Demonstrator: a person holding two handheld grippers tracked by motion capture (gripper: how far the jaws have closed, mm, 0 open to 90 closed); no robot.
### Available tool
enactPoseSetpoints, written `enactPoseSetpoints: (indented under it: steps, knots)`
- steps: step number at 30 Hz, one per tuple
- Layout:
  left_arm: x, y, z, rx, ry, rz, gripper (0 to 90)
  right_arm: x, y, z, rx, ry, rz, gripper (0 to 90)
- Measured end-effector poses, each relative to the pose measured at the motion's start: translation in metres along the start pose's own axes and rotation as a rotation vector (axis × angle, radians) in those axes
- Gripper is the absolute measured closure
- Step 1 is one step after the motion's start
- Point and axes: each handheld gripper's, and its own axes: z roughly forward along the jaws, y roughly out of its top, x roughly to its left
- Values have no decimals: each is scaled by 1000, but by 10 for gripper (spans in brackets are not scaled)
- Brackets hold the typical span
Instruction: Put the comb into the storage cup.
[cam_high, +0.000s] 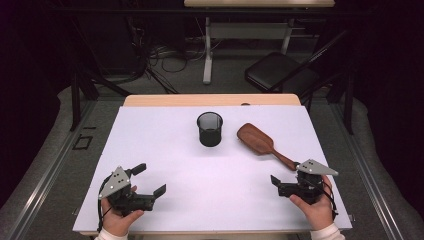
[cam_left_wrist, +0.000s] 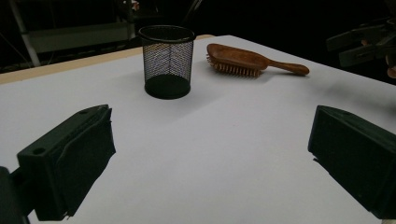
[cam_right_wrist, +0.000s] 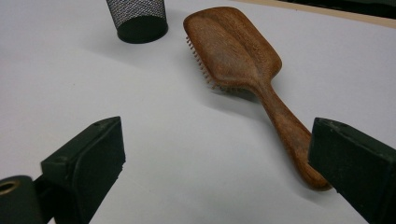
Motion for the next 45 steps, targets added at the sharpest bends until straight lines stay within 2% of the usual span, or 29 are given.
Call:
enactPoseSetpoints:
  steps: [2, 3, 6, 11, 12, 17, 25, 28, 32, 39, 45]
  knots:
    - [0, 0, 0, -2, -1, -3, 5, 0, 1, 0, 17, 0, 2, 13]
    - [0, 0, 0, -2, -2, -5, 4, -2, 4, 2, 52, 5, 8, 0]
    - [-1, 0, 0, 2, -2, -8, 5, -3, 6, 4, 71, 14, 14, 0]
    - [-2, -1, 1, 3, -8, -2, 5, -4, 6, 4, 107, 65, 17, 0]
    - [-3, -1, 1, 6, -7, 1, 5, -4, 7, 6, 128, 65, 15, 0]
    - [-3, -1, 2, 7, -10, 3, 5, -4, 7, 9, 162, 47, -3, 0]
    - [-4, -1, 2, 10, -13, 5, 5, -4, 8, 12, 193, 39, -15, 0]
    - [-4, -1, 2, 13, -8, 6, 5, -3, 10, 14, 220, 35, -20, 0]
    - [-5, -1, 2, 15, -11, 7, 5, -4, 12, 16, 233, 37, -33, 0]
    - [-5, -1, 3, 22, -14, 8, 5, -6, 18, 23, 303, 44, -46, 0]
    - [-5, -1, 4, 18, -18, 5, 5, -8, 24, 25, 331, 49, -59, 0]
